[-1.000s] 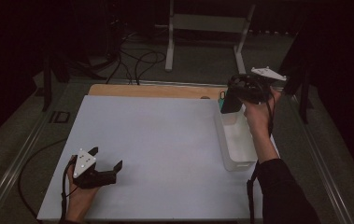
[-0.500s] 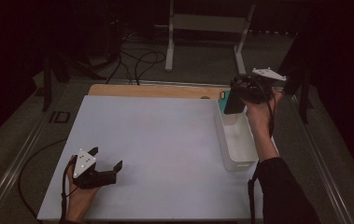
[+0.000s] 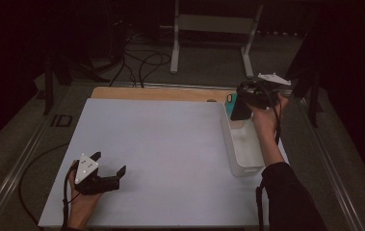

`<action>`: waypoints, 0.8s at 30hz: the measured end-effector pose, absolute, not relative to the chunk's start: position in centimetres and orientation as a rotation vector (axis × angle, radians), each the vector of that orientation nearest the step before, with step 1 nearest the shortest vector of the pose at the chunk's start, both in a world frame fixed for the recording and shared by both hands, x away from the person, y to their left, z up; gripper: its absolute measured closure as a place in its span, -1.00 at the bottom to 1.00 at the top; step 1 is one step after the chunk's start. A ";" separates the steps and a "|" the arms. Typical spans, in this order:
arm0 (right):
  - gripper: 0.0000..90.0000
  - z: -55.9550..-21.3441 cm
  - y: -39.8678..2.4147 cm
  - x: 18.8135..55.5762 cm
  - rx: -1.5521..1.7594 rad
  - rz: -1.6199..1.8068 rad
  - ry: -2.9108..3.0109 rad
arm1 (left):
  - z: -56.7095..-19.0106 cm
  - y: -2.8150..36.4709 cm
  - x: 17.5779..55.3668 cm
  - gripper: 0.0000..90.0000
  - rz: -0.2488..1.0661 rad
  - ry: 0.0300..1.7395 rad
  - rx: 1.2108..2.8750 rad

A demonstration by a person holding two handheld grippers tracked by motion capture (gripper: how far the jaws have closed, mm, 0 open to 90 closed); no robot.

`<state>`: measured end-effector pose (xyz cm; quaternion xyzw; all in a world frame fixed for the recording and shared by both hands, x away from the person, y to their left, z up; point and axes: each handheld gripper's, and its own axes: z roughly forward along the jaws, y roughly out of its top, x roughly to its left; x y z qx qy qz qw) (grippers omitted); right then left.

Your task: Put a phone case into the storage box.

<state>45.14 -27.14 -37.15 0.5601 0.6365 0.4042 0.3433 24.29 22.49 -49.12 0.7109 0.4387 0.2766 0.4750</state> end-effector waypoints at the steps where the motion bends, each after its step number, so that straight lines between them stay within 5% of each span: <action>1: -0.71 -37.3 -27.1 45.2 1.457 1.045 1.657 | -49.1 22.5 24.3 -0.99 0.676 1.073 1.739; 24: -0.71 -40.7 -26.0 46.7 1.504 0.955 1.707 | -49.2 22.6 24.3 -0.99 0.673 1.073 1.741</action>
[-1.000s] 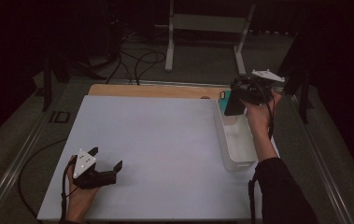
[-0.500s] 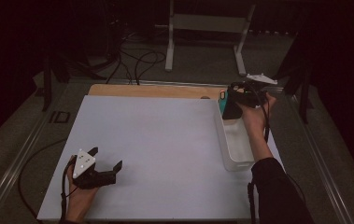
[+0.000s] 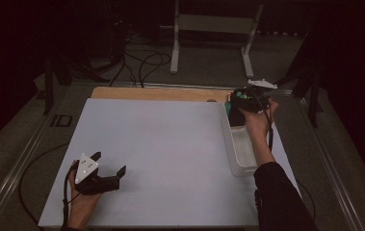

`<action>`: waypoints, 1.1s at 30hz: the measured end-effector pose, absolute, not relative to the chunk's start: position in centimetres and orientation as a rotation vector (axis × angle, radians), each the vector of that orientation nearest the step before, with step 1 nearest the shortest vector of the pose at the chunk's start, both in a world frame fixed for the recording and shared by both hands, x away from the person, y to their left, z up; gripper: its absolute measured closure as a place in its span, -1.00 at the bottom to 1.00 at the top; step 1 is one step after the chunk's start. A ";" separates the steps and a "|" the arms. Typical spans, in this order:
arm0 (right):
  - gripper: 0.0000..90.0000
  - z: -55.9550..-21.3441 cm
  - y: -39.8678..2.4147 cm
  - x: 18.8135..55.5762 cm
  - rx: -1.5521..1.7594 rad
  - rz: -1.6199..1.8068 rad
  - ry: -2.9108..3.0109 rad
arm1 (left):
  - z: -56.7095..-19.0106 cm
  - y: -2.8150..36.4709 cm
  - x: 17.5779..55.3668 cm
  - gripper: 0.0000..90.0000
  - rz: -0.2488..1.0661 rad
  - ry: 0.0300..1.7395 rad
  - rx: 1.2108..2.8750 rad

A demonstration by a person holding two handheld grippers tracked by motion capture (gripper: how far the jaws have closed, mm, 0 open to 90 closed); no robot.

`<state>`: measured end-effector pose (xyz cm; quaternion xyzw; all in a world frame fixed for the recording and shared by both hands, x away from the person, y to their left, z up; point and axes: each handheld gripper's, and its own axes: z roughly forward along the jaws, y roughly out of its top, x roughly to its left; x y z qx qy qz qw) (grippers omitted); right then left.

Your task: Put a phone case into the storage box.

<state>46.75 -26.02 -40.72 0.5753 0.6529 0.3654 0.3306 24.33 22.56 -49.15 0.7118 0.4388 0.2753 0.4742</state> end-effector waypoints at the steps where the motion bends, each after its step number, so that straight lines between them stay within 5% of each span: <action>1: -0.71 -40.9 -26.0 46.8 1.506 0.947 1.709 | -49.2 22.6 24.3 -0.99 0.674 1.073 1.741; 33: -0.74 -43.6 -25.6 48.6 1.512 0.909 1.748 | -49.2 22.5 24.3 -0.99 0.671 1.071 1.743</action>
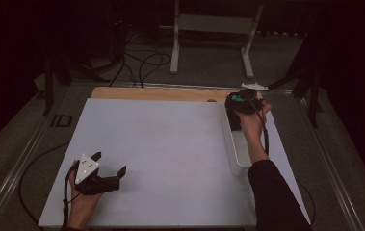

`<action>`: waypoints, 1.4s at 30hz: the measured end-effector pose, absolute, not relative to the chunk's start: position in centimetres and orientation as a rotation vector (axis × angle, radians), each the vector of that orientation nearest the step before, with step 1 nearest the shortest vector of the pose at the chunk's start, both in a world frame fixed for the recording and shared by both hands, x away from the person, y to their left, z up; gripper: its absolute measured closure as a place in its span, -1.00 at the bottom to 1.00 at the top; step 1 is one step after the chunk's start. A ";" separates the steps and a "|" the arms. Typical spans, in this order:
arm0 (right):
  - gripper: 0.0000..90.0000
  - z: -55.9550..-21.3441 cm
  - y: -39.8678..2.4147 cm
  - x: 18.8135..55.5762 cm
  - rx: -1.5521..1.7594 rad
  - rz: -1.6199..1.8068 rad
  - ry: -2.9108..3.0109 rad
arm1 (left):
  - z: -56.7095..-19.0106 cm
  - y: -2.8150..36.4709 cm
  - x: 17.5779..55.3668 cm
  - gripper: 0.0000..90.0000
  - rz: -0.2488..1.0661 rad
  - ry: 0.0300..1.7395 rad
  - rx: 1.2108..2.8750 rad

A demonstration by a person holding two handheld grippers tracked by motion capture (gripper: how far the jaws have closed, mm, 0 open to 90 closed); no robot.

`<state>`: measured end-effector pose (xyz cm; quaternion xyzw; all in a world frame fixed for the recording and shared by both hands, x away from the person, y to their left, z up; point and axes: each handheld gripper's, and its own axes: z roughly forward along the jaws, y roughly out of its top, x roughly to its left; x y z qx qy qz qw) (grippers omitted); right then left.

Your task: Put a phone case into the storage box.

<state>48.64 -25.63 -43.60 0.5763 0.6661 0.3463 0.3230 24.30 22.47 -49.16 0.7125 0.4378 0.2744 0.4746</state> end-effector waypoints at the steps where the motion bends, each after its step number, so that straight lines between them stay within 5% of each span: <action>1: -0.75 -43.6 -25.7 48.7 1.514 0.914 1.752 | -49.2 22.5 24.3 -0.99 0.670 1.071 1.743; 25: -0.82 -42.2 -26.7 47.4 1.492 1.012 1.783 | -49.2 22.4 24.3 -0.99 0.671 1.073 1.747; 42: -0.82 -39.9 -25.5 42.3 1.311 1.148 1.901 | -49.0 22.4 24.3 -0.99 0.687 1.065 1.750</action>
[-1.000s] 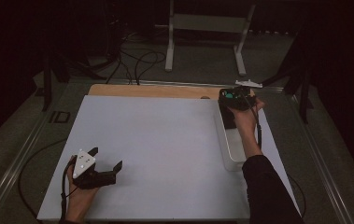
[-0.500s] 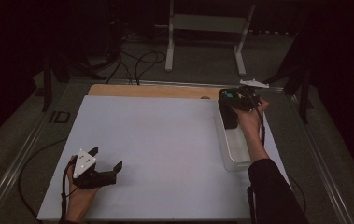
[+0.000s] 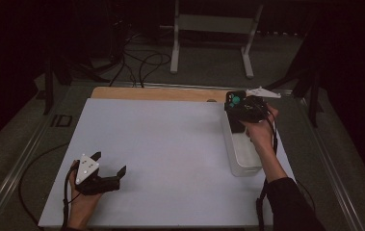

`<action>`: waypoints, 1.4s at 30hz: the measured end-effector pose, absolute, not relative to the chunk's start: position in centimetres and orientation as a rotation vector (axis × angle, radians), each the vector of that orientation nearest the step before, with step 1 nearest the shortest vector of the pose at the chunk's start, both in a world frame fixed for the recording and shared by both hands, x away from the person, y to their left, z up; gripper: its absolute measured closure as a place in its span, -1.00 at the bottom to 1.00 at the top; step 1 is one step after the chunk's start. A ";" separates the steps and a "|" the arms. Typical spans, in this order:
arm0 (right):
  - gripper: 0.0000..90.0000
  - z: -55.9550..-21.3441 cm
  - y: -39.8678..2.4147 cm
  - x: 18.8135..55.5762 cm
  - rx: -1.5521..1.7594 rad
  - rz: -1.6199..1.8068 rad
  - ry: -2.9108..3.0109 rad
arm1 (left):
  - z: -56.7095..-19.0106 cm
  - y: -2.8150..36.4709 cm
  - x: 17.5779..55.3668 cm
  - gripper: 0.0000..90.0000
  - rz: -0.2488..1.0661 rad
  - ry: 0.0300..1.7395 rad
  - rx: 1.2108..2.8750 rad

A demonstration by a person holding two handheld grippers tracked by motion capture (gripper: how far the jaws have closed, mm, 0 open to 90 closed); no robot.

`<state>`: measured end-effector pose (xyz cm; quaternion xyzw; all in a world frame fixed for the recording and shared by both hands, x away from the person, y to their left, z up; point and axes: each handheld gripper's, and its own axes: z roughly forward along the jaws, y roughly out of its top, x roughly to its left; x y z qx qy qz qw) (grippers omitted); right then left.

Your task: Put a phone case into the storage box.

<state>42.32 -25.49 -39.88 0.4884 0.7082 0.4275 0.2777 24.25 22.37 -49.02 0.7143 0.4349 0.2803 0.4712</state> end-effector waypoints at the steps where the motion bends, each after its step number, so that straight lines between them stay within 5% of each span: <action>1: -0.81 -39.8 -25.5 42.1 1.306 1.156 1.901 | -49.0 22.4 24.2 -0.99 0.687 1.066 1.746; 42: -0.81 -44.3 -25.9 29.0 1.203 1.390 1.889 | -47.6 23.0 23.7 -0.99 0.690 1.018 1.711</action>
